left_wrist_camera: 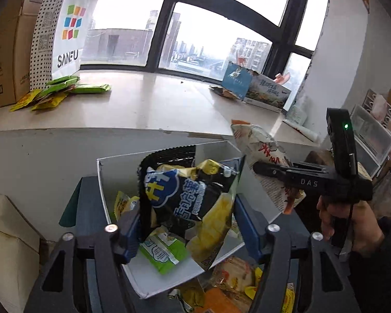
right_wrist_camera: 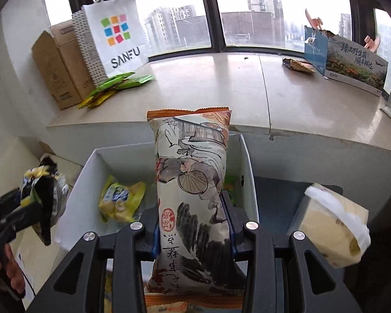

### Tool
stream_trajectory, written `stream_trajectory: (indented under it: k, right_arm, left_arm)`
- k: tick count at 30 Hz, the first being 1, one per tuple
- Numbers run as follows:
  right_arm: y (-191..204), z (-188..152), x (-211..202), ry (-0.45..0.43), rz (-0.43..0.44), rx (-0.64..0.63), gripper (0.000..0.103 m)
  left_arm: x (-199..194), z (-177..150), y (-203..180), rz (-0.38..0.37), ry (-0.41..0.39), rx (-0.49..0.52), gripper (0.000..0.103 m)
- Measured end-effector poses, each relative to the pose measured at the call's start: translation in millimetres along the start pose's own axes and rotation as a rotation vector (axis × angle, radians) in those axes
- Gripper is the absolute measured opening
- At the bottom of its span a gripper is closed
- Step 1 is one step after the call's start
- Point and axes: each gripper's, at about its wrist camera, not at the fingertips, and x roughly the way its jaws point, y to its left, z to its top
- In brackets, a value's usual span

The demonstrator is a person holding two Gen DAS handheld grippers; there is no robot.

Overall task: Organize snacks
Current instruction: 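Lower both held bags into the white box and open both grippers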

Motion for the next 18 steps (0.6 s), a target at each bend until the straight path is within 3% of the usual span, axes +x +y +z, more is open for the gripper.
stream_trajectory:
  k: [1,2,3,10,18]
  right_arm:
    - [-3,4,7,0.013,0.01,0.008,0.061]
    - [-5,7,13,0.03,0.02,0.015,0.09]
    - [-6,7,16,0.029,0.002,0.024,0.101]
    - [3,-11,13,-0.005,-0.032,-0.007,0.103]
    - [27,-26,-18,-0.067,0.006,-0.067,0.103]
  left_arm:
    - [8,-1,6,0.028,0.026,-0.015,0.094]
    - [13,-3,11,0.055,0.039,-0.033,0.103]
    - [16,-7,16,0.059,0.044,-0.04,0.103]
    - [0,-28,34,0.057,0.021,-0.064,0.103]
    - [-39,-35,20,0.034,-0.005,-0.028,0.103]
